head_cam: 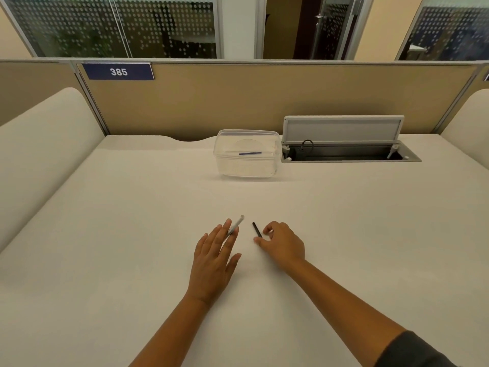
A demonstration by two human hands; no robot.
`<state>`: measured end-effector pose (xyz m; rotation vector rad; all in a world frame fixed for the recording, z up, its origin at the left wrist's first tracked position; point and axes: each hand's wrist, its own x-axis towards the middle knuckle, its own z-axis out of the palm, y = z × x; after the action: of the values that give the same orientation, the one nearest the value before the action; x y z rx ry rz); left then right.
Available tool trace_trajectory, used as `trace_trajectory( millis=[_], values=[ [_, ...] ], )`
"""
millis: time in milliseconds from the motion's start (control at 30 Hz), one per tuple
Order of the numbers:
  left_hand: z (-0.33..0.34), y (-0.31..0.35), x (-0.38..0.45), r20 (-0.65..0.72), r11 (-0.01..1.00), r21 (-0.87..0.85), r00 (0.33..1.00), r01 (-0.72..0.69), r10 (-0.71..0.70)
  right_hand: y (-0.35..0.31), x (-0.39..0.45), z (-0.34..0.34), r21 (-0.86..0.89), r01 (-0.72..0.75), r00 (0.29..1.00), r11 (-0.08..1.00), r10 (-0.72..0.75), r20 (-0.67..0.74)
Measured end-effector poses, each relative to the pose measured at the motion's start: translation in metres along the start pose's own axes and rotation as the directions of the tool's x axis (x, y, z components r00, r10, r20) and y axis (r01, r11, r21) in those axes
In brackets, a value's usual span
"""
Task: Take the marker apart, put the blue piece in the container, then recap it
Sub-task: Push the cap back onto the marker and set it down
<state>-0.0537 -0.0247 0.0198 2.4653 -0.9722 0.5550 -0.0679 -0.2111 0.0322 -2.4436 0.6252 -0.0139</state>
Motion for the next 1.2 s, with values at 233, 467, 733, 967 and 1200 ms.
trace_trajectory(
  millis=[233, 467, 733, 967, 1200],
  values=[
    [-0.001, 0.0, 0.002, 0.061, 0.999, -0.031, 0.998, 0.007, -0.005, 0.007, 0.001, -0.012, 0.109, -0.045, 0.998, 0.993, 0.04, 0.045],
    [0.003, -0.001, 0.003, 0.061, 1.0, 0.021, 0.998, 0.013, -0.014, 0.014, -0.008, -0.053, 0.221, 0.13, 0.991, 0.967, -0.127, -0.03],
    [0.004, -0.003, 0.001, 0.062, 0.996, 0.087, 0.998, -0.03, 0.025, 0.005, -0.019, -0.06, 0.135, 0.206, 0.979, 0.969, -0.204, -0.029],
    [0.003, -0.002, 0.001, 0.051, 0.993, 0.103, 0.998, -0.052, 0.047, 0.008, -0.024, -0.064, 0.006, 0.252, 0.968, 0.968, -0.252, 0.01],
    [0.003, 0.0, 0.002, 0.036, 0.99, 0.12, 0.997, -0.068, 0.065, 0.01, -0.027, -0.069, -0.137, 0.302, 0.953, 0.944, -0.304, 0.002]
  ],
)
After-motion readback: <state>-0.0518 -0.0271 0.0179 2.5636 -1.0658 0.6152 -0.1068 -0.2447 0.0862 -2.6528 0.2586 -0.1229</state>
